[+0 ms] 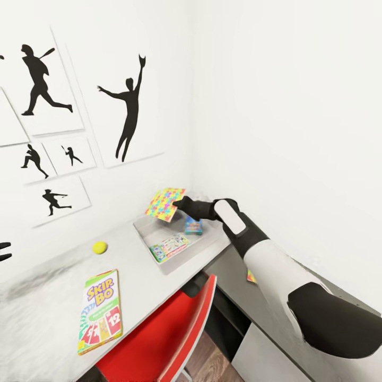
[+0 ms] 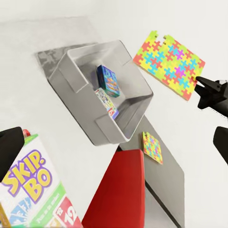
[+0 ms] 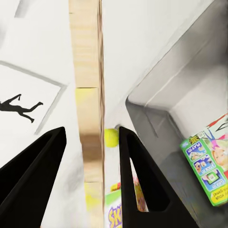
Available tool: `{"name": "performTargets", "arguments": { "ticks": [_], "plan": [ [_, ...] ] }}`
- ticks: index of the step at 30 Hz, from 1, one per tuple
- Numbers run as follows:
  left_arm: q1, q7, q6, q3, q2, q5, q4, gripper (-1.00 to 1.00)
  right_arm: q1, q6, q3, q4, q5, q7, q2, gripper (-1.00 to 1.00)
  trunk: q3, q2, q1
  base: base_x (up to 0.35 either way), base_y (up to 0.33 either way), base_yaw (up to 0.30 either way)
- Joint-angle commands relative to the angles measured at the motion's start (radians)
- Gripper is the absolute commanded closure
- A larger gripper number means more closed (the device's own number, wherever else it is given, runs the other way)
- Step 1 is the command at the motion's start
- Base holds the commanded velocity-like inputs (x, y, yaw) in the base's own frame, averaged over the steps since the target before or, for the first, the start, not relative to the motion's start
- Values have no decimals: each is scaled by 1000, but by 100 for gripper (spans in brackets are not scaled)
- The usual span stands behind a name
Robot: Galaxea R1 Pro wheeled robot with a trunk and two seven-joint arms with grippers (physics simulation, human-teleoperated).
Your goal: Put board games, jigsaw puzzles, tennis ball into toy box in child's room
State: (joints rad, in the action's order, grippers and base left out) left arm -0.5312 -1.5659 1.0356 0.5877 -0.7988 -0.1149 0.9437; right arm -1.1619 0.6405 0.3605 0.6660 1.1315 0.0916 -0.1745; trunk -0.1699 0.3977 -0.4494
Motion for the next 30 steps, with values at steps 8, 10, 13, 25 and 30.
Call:
{"name": "performTargets", "arguments": {
  "ticks": [8,10,13,25,30],
  "plan": [
    [-1,-5,11,0,-1,-12,0,-100,-85,-6,0,-169,13,7,0,100,-15,2,-1,0,0,84],
    [-1,-5,11,-1,-2,-29,0,-100,-90,-7,0,-177,12,7,0,100,-18,2,-1,0,0,84],
    [-1,-5,11,-15,-2,-55,0,-100,-94,-7,1,-184,12,4,0,100,-23,2,-1,0,0,84],
    [-1,-5,11,-31,-7,-84,7,-100,-96,-1,1,-184,12,-1,0,100,-43,2,-1,0,0,84],
    [-1,-5,11,-34,-2,-84,20,-100,-96,0,1,-182,13,-2,0,100,-51,2,-1,0,0,84]
  ]
}}
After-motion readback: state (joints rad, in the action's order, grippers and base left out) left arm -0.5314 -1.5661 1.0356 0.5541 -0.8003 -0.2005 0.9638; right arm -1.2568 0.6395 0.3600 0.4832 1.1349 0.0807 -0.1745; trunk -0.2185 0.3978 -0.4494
